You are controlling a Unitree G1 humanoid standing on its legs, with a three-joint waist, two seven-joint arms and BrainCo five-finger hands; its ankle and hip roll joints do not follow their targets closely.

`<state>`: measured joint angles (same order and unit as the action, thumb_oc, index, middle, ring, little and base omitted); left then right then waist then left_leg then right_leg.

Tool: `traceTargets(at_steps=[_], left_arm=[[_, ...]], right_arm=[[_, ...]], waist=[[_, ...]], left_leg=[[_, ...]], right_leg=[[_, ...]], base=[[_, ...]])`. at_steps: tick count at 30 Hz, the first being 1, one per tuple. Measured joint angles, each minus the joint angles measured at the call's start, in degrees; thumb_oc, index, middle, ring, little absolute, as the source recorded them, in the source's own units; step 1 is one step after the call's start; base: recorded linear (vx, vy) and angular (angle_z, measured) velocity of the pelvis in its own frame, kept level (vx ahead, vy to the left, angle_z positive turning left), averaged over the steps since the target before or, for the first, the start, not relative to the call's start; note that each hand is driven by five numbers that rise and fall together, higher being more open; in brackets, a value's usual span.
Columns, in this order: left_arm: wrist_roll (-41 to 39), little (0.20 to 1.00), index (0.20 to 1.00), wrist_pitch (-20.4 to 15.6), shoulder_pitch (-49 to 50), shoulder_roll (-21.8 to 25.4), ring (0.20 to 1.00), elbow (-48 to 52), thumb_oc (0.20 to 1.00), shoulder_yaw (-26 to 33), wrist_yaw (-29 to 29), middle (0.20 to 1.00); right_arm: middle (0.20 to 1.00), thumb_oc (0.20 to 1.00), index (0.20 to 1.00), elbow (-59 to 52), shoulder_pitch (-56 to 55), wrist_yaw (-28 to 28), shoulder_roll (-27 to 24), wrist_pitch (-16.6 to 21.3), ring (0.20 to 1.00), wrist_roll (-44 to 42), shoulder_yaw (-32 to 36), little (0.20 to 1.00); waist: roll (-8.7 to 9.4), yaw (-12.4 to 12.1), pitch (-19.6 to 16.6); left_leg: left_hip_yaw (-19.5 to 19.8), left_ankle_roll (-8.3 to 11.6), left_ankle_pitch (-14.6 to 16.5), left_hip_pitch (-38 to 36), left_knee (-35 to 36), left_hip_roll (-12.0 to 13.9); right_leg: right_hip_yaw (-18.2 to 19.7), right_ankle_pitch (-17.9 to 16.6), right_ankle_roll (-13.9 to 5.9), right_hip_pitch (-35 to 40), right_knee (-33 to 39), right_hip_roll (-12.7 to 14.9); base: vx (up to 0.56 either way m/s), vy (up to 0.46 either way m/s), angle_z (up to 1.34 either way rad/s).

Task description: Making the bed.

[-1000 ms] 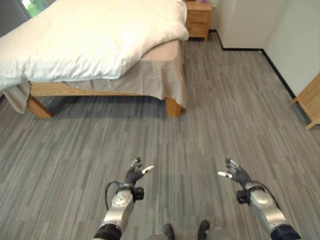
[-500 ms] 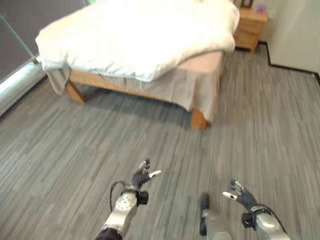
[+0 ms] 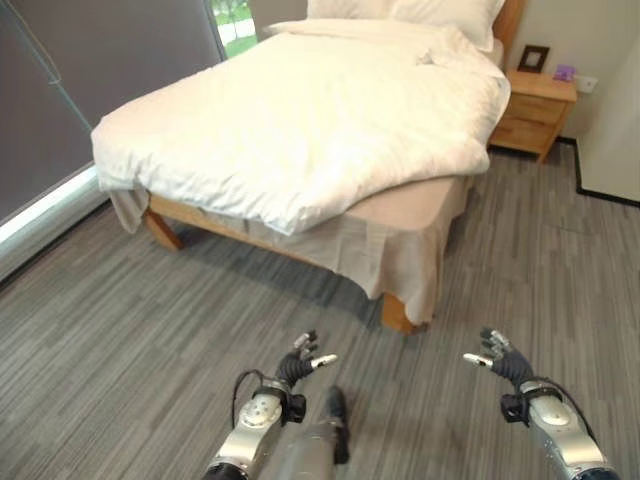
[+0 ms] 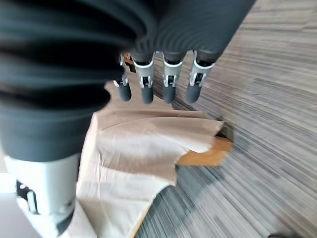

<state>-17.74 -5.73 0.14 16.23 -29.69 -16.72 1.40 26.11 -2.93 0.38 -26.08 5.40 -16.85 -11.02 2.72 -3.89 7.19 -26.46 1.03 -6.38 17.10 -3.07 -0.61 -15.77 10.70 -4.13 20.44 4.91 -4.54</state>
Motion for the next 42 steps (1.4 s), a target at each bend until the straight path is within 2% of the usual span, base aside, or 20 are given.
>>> traceTargets(at_steps=[1, 3, 5, 6, 7, 8, 10, 11, 12, 15, 16, 17, 19, 23, 28, 30, 32, 36, 40, 42], left_arm=[[0.0, 1.000, 1.000, 0.0, 1.5, 1.1, 1.000, 1.2, 1.000, 1.4, 0.2, 1.000], [-0.1, 1.000, 1.000, 0.2, 1.4, 2.6, 1.000, 1.7, 1.000, 1.2, 0.3, 1.000], [-0.2, 1.000, 1.000, 0.2, 0.2, 3.3, 1.000, 3.1, 1.000, 0.6, 0.8, 1.000], [-0.6, 1.000, 1.000, -0.4, -2.6, 3.8, 1.000, 3.2, 1.000, -1.2, 1.5, 1.000], [-1.3, 1.000, 1.000, -0.4, -3.6, 4.1, 1.000, 3.3, 1.000, -1.6, 1.8, 1.000], [-1.9, 1.000, 1.000, -0.5, -4.9, 4.9, 1.000, 4.6, 1.000, -1.4, 2.2, 1.000], [-2.4, 1.000, 1.000, -1.1, -6.3, 6.2, 1.000, 7.5, 1.000, -1.0, 3.2, 1.000], [-2.4, 1.000, 1.000, -1.2, -7.1, 6.1, 1.000, 7.6, 1.000, -1.0, 3.5, 1.000], [-2.6, 1.000, 1.000, -1.4, -7.2, 6.3, 1.000, 7.7, 1.000, -1.4, 3.9, 1.000], [-2.5, 1.000, 1.000, -1.3, -6.0, 6.5, 1.000, 7.4, 1.000, -1.3, 4.1, 1.000], [-2.4, 1.000, 1.000, -1.3, -4.1, 6.8, 1.000, 7.7, 1.000, -2.1, 4.4, 1.000], [-2.3, 1.000, 1.000, -1.3, -2.7, 6.9, 1.000, 8.1, 1.000, -2.0, 5.2, 1.000], [-2.3, 1.000, 1.000, -1.2, 1.2, 6.1, 1.000, 8.5, 1.000, -1.0, 5.9, 1.000], [-2.4, 1.000, 1.000, -1.2, 3.8, 4.6, 1.000, 8.2, 1.000, -2.6, 8.0, 1.000], [-4.5, 1.000, 1.000, -0.8, 5.1, 6.4, 1.000, 8.4, 1.000, -6.0, 10.2, 1.000], [-4.7, 1.000, 1.000, -0.3, 4.9, 6.5, 1.000, 8.3, 1.000, -8.2, 10.4, 1.000], [-4.7, 1.000, 1.000, -0.3, 4.9, 6.4, 1.000, 8.4, 1.000, -8.9, 10.6, 1.000], [-7.0, 1.000, 1.000, -0.2, 4.4, 6.5, 1.000, 8.9, 1.000, -10.0, 10.6, 1.000], [-8.7, 1.000, 1.000, -0.2, 4.4, 7.1, 1.000, 8.8, 1.000, -9.9, 10.5, 1.000], [-9.1, 1.000, 1.000, -0.1, 4.1, 8.0, 1.000, 8.7, 1.000, -10.0, 10.4, 1.000]], right_arm=[[1.000, 1.000, 1.000, -0.4, 0.7, 0.0, 1.7, -0.5, 1.000, 0.1, -2.1, 1.000], [1.000, 1.000, 1.000, -1.4, 0.3, 0.8, 3.6, -0.2, 1.000, 0.6, -5.3, 1.000], [1.000, 1.000, 1.000, -3.2, 0.2, 1.5, 5.0, 0.0, 1.000, 0.6, -5.3, 1.000], [1.000, 1.000, 1.000, -3.6, 0.1, 1.7, 5.8, 0.6, 1.000, 0.6, -3.5, 1.000], [1.000, 1.000, 1.000, -3.5, 0.3, 1.7, 5.8, 0.5, 1.000, 0.6, -3.0, 1.000], [1.000, 1.000, 1.000, -3.6, 0.3, 1.9, 5.3, 0.2, 1.000, 0.6, -2.8, 1.000], [1.000, 1.000, 1.000, -5.0, -1.3, 2.8, 4.0, 0.2, 1.000, 0.6, -1.7, 1.000], [1.000, 1.000, 1.000, -5.4, -2.1, 2.9, 3.3, 0.1, 1.000, 0.6, -1.3, 1.000], [1.000, 1.000, 1.000, -6.3, -4.3, 3.4, 2.5, 0.2, 1.000, 0.6, 0.7, 1.000], [1.000, 1.000, 1.000, -6.8, -5.2, 3.8, 0.9, 0.0, 1.000, 0.9, 4.1, 1.000], [1.000, 1.000, 1.000, -7.9, -4.9, 3.4, -0.9, 0.0, 1.000, 1.2, 7.2, 1.000], [1.000, 1.000, 1.000, -9.3, -4.3, 3.3, -2.5, -0.1, 1.000, 1.4, 8.5, 1.000], [1.000, 1.000, 1.000, -12.2, 0.6, 2.6, -8.0, 0.7, 1.000, 3.1, 10.7, 1.000], [1.000, 1.000, 1.000, -13.5, 6.9, -0.4, -14.5, 1.5, 1.000, 3.3, 17.4, 1.000], [1.000, 1.000, 1.000, -8.9, 21.3, -2.0, -28.1, 3.0, 1.000, 3.5, 12.3, 1.000], [1.000, 1.000, 1.000, -2.5, 32.8, -2.3, -30.6, 3.4, 1.000, 4.7, 2.3, 1.000], [1.000, 1.000, 1.000, -0.9, 35.1, -2.3, -30.9, 3.6, 1.000, 5.7, -0.8, 1.000], [1.000, 1.000, 1.000, 14.0, 50.7, -2.2, -30.8, 2.6, 1.000, 8.2, -17.0, 1.000], [1.000, 1.000, 1.000, 21.6, 58.0, -2.2, -29.8, 1.9, 1.000, 12.4, -23.0, 1.000], [1.000, 1.000, 1.000, 30.3, 64.4, -2.3, -26.0, 0.9, 1.000, 12.5, -26.1, 1.000]], waist=[[1.17, -0.2, -0.8], [3.95, -0.2, -2.1], [4.48, 0.8, -1.7], [3.40, 3.1, -1.0], [2.75, 3.8, -0.6], [1.90, 4.1, -0.3], [0.54, 4.8, 0.6], [-0.37, 5.4, 1.1], [-1.51, 5.5, 1.3], [-0.72, 5.4, 1.1], [0.24, 5.2, -0.1], [1.34, 4.8, -0.8], [1.84, 3.8, -0.9], [1.55, 3.5, -1.7], [2.89, 3.4, -2.4], [3.49, 2.8, -3.1], [3.97, 2.0, -4.0], [3.67, 1.2, -4.3], [3.33, -0.3, -4.5], [3.14, -0.5, -4.5]], left_leg=[[-0.5, -9.81, -0.6, -3.5, 1.0, 0.3], [-1.5, -9.73, 0.8, -7.8, 3.8, -0.1], [0.1, -8.35, 2.1, -12.1, 5.0, -0.7], [3.2, -8.99, 3.2, -16.7, 7.3, -2.3], [3.7, -8.89, 3.8, -17.9, 7.6, -2.6], [4.3, -8.26, 4.5, -19.6, 8.0, -3.4], [9.0, -7.46, 5.8, -22.7, 8.1, -3.9], [10.5, -6.91, 6.3, -23.6, 8.2, -3.8], [13.4, -6.45, 7.4, -25.0, 8.2, -3.3], [16.3, -4.69, 8.6, -26.7, 8.2, -3.9], [17.8, -4.01, 9.0, -27.5, 8.2, -4.0], [18.1, -2.96, 9.7, -27.9, 8.2, -4.0], [16.7, -0.95, 10.9, -27.5, 5.9, -3.0], [16.0, -0.40, 10.3, -25.4, 7.7, 0.0], [17.1, 0.56, 9.8, -25.3, 8.2, 1.1], [17.5, 0.62, 9.3, -25.1, 8.5, 1.1], [17.5, 0.59, 9.0, -24.3, 8.5, 1.1], [17.6, 0.58, 8.9, -23.8, 8.3, 0.8], [17.9, 0.65, 8.1, -21.9, 8.2, 0.7], [18.0, 0.64, 8.1, -20.1, 7.8, 0.6]], right_leg=[[2.4, 1.5, -1.34, 0.5, -4.8, -0.5], [2.4, 0.6, -4.52, -6.2, -22.9, 1.8], [1.9, -5.0, -10.63, -17.9, -50.3, 7.6], [2.4, -2.5, -8.44, -25.3, -58.1, 11.7], [2.5, -1.8, -8.32, -28.1, -58.4, 13.3], [3.2, -1.4, -7.88, -33.4, -55.4, 16.9], [4.0, -2.4, -5.84, -35.4, -42.2, 19.4], [5.0, -3.3, -6.20, -35.5, -38.4, 19.3], [9.5, -5.4, -6.79, -33.9, -27.7, 17.4], [12.8, -11.2, -6.58, -32.6, -16.7, 16.5], [12.9, -17.4, -5.65, -26.7, -9.9, 16.7], [11.5, -19.5, -6.57, -23.8, -6.1, 16.8], [11.1, -19.5, -5.35, -20.7, -0.5, 15.7], [10.1, -18.7, -3.87, -20.0, 0.7, 12.5], [8.4, -17.0, -3.41, -19.4, 0.8, 11.8], [8.4, -16.7, -3.60, -19.9, 1.0, 11.8], [8.2, -17.0, -3.23, -20.5, 1.0, 11.8], [8.1, -17.2, -3.08, -20.9, 1.0, 11.8], [7.8, -18.0, -2.83, -22.5, 0.8, 12.0], [7.6, -18.3, -2.65, -24.1, 0.8, 12.1]], base=[[0.68, 0.201, -0.57], [0.43, 0.158, -0.45], [0.24, 0.080, 0.24], [0.37, 0.072, 0.61], [0.42, 0.021, 0.85], [0.41, -0.030, 0.63], [0.41, -0.092, 1.11], [0.32, -0.111, 1.62], [0.27, -0.107, 1.31], [0.23, -0.087, 1.04], [0.18, -0.079, 0.85], [0.18, -0.097, 0.37], [0.12, -0.085, -0.22], [0.09, -0.055, 0.12], [0.07, -0.054, 0.13], [0.08, -0.050, 0.03], [0.03, -0.037, 0.05], [0.00, -0.012, 0.02], [-0.07, -0.021, 0.03], [-0.10, -0.028, 0.09]])
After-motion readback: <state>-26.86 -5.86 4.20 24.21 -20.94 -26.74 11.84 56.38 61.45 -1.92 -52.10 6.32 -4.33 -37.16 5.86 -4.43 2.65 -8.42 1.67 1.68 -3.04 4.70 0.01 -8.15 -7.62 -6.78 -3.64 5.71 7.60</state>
